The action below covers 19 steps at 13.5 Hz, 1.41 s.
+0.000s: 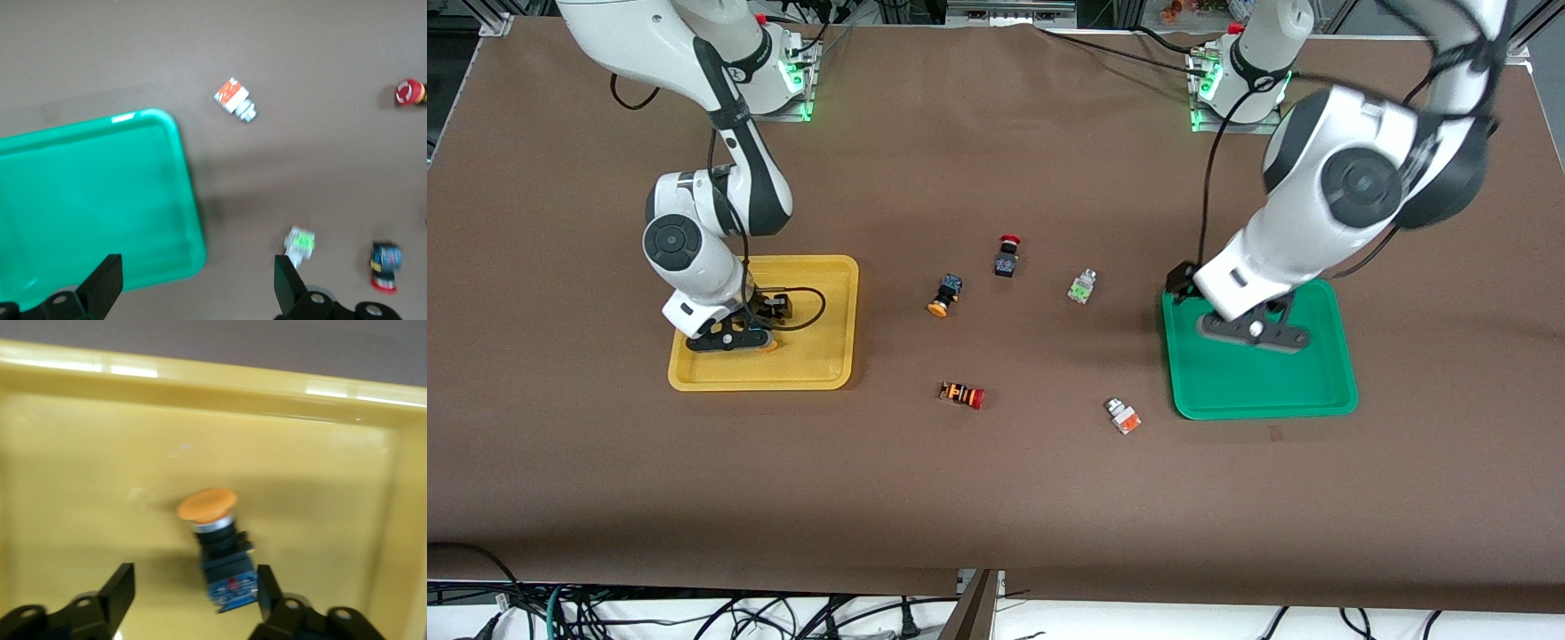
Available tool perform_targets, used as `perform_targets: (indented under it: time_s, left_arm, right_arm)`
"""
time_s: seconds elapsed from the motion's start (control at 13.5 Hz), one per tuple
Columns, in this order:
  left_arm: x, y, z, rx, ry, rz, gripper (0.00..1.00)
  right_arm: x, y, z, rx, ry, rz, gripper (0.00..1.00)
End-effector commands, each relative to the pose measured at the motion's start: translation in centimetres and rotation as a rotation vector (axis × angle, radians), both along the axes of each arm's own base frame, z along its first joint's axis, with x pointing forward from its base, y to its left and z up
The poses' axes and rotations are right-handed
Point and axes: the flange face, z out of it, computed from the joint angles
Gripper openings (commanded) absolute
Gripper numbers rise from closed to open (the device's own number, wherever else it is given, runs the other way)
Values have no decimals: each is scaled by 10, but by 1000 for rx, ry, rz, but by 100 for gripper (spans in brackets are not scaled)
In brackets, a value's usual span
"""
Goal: Place green and yellow buttons in trays
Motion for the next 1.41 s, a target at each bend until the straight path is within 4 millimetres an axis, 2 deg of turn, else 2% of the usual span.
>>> perform_targets:
  time_s: [0.0,0.15,0.37,0.45,0.52,0.59,0.67,0.74,0.82,0.89,0.97,1.11,1.26,1.34]
  left_arm:
    - [28,-10,-31,-16,17,120,100]
    - [41,-14,-50,-7,36,340,100]
    - [59,-14,-92,18,92,633,100]
    - [69,-14,-110,17,103,692,100]
    - [76,-21,-119,8,94,751,100]
    - [83,-34,-131,-14,78,828,100]
    - [86,-50,-143,-36,53,845,100]
    - [91,-57,-163,-66,28,878,100]
    - [90,-69,-184,-88,16,923,100]
    - [82,-84,-199,-74,3,911,100]
    - [79,-87,-206,-13,-58,864,100]
    - [74,-88,-226,51,-92,811,100]
    - [75,-87,-226,57,-102,801,97]
    - [77,-78,-230,69,-104,808,80]
  right_arm:
    - [5,74,27,61,23,-164,95]
    - [1,137,27,143,71,-302,95]
    - [-8,212,16,187,97,-496,95]
    - [-17,237,7,181,96,-528,95]
    - [-27,258,-5,189,76,-535,95]
    - [-36,271,-21,188,57,-529,95]
    - [-35,268,-25,180,52,-523,95]
    - [-34,267,-25,175,46,-521,94]
    - [-35,268,-27,175,47,-524,93]
    - [-35,268,-34,175,42,-520,87]
    - [-36,267,-38,176,36,-518,79]
    - [-38,266,-45,170,36,-514,53]
    - [-40,265,-46,166,38,-510,30]
    - [-40,265,-46,162,41,-502,23]
